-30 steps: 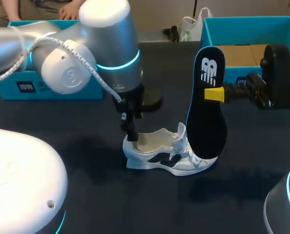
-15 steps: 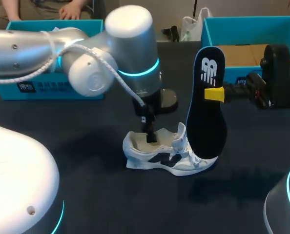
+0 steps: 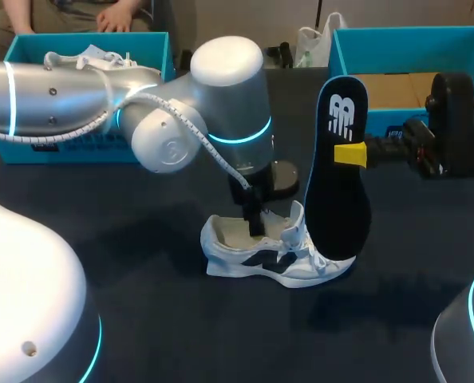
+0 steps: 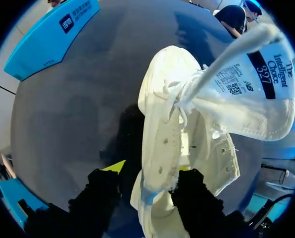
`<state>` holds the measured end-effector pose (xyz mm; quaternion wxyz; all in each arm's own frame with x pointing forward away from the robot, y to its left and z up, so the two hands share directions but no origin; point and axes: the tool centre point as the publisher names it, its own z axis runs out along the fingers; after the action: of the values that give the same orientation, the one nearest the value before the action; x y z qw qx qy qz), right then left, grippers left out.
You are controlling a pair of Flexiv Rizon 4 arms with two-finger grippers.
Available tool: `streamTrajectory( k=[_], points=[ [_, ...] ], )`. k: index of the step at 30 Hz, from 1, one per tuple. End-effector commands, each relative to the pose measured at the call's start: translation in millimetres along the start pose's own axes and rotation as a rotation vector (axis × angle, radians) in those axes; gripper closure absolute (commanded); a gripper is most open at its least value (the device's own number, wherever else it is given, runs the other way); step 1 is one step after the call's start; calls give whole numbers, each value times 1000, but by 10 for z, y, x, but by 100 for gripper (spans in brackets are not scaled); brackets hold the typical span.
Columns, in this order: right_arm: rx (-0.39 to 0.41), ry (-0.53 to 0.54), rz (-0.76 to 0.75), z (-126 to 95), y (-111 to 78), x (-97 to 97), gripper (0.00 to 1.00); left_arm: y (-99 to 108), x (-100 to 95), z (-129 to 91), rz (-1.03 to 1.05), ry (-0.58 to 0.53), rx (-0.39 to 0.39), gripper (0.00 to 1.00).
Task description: Take the shoe out of the shoebox, open the shoe tongue, remove and reinsert the insole, then place the shoe into the shoebox
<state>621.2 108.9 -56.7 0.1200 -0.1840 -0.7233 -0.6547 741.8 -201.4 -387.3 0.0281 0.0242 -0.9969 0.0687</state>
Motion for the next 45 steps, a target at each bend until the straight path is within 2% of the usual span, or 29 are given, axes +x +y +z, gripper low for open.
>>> streamTrajectory(
  k=[1, 2, 11, 19, 25, 33, 37, 39, 45],
  points=[
    [1, -3, 1, 9, -7, 8, 100, 2, 21, 11, 3, 0, -1, 80],
    [1, -3, 1, 9, -7, 8, 100, 2, 26, 15, 6, 0, -2, 100],
    [1, -3, 1, 9, -7, 8, 100, 0, 62, 26, 46, -6, -27, 100],
    [1, -3, 1, 9, -7, 8, 100, 30, 53, -173, 157, 12, 3, 100],
    [1, -3, 1, 9, -7, 8, 100, 44, 57, -443, 404, 24, 44, 100],
    [1, -3, 1, 9, -7, 8, 100, 37, 119, -815, 846, 55, 59, 100],
    [1, -3, 1, 9, -7, 8, 100, 90, 244, -907, 1148, 52, 13, 100],
    [1, -3, 1, 9, -7, 8, 100, 67, 282, -916, 1194, 87, 2, 100],
    [1, -3, 1, 9, -7, 8, 100, 67, 282, -916, 1194, 87, 2, 100]
  ],
)
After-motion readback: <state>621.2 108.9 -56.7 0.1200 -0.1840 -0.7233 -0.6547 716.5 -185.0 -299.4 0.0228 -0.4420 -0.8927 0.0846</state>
